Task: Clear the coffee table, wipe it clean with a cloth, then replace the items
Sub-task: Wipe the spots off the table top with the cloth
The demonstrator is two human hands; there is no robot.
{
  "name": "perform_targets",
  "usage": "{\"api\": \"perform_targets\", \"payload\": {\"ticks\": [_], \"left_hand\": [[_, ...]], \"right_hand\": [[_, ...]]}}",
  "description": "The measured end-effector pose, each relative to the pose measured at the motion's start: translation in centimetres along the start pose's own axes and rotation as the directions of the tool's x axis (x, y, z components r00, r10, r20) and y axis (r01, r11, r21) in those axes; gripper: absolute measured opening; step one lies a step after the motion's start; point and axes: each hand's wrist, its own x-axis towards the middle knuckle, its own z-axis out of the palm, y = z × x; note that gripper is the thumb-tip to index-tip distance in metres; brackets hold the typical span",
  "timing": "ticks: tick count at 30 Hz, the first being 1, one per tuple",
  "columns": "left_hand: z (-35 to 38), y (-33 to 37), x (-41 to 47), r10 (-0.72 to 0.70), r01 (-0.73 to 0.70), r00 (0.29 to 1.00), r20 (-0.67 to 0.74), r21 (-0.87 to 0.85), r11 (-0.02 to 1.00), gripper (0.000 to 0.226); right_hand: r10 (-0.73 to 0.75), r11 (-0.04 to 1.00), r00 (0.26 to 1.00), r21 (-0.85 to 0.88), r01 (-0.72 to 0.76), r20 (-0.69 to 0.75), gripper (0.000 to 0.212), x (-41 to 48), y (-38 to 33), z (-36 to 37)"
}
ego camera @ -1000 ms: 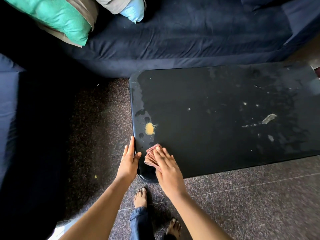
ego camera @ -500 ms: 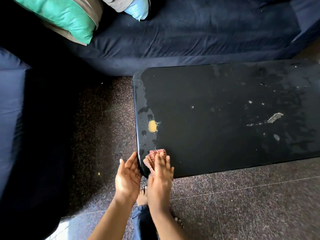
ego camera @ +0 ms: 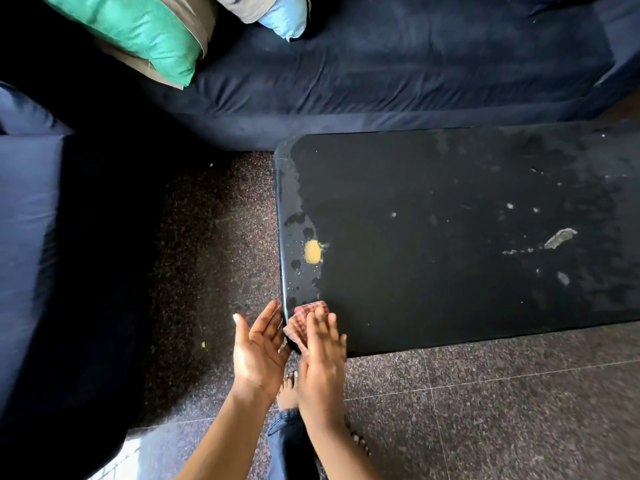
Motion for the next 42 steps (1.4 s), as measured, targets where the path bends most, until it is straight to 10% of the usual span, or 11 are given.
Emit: {"api": "perform_targets", "payload": {"ticks": [8,13,17,20,23,25,34,42], "left_hand": [[0.0,1.1,0.1,0.004,-0.003,1.000,0.020,-0.048,0.999,0.076],[1.6,2.1,0.7,0.078,-0.079,0.996,0.035,0.034,0.996,0.070],[3.0,3.8,2.0,0.104,-0.107,0.994,0.046,0.068,0.992,0.070],[2.6,4.8,2.9,0.112,-0.113,0.994,0.022,0.101,0.988,0.070],[1.6,5.1,2.9,0.083,-0.085,0.996,0.019,0.124,0.989,0.069],[1.1,4.9,2.8,0.054,-0.057,0.998,0.022,0.126,0.990,0.070],[1.7,4.4,2.3,0.031,-0.034,0.998,0.046,0.081,0.996,0.071],[3.0,4.8,2.9,0.037,-0.040,0.998,0.050,0.074,0.996,0.070]], "right_hand": [[-0.002,0.942,0.997,0.335,-0.024,0.077,0.050,4.0,-2.7,0.0],[0.267,0.897,0.961,0.382,-0.222,-0.070,0.049,9.3,-0.4,-4.2],[-0.236,0.970,0.971,0.046,0.237,-0.020,0.048,10.8,2.3,-5.9],[-0.700,0.591,0.606,-0.171,0.789,0.377,0.050,8.7,4.4,-6.1],[-0.706,0.206,0.222,-0.104,0.973,0.672,0.053,7.1,6.0,-6.9],[-0.691,0.138,0.122,-0.036,0.990,0.713,0.058,8.4,5.9,-6.8],[-0.696,0.354,0.374,-0.160,0.921,0.613,0.062,18.0,3.2,-3.1],[-0.737,0.280,0.224,-0.013,0.960,0.638,0.062,14.9,6.3,-5.0]]}}
